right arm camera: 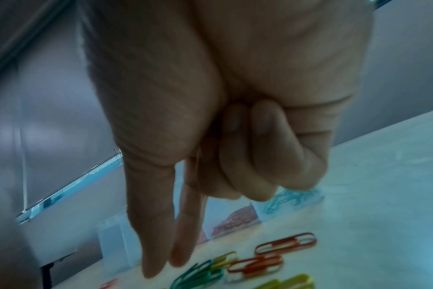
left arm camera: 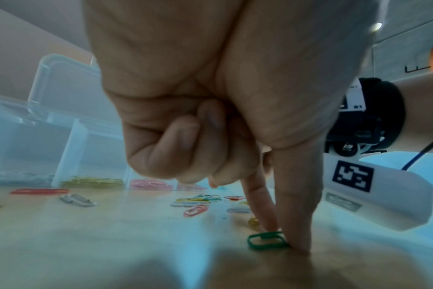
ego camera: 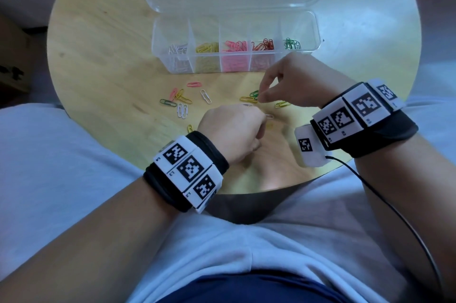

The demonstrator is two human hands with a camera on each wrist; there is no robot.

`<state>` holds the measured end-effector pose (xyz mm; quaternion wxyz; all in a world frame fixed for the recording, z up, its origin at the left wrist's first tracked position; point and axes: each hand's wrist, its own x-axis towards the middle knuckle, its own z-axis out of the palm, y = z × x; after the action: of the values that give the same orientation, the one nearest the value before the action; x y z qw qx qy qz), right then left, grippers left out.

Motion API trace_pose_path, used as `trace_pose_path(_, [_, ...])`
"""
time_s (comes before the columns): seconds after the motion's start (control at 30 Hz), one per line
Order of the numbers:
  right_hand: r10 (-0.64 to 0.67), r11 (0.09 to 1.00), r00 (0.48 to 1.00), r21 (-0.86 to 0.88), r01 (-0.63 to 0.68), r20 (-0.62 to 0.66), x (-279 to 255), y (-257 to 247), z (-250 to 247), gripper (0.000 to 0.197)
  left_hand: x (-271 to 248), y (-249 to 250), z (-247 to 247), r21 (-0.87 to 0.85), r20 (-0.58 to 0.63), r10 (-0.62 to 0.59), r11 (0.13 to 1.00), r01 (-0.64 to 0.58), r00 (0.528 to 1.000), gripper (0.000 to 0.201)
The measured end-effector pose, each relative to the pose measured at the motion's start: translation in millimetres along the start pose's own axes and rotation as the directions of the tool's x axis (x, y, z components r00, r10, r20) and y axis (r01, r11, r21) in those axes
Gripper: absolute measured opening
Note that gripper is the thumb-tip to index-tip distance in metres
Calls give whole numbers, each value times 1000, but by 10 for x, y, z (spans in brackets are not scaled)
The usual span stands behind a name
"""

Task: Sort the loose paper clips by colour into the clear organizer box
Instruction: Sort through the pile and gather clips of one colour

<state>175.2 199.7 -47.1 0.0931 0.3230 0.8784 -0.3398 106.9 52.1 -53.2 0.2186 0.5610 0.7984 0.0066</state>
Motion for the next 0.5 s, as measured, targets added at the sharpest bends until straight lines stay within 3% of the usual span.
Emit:
trace_pose_path(0.17, [13,997,999,-73,-10,43,0,-14,-10,7,-21,23,-19,39,-1,-6,999,6,1000,9])
trace_pose_path(0.37, [32,991,997,-132,-21,77,-27,15,-41,6,-12,5,15,110,127,2,994,-16,992,12])
trace_pose_path(0.5, [14,989,1000,-151,-11,18,-4,31,-41,11,17,-47,62,-20,148,38,999,-35,988,16])
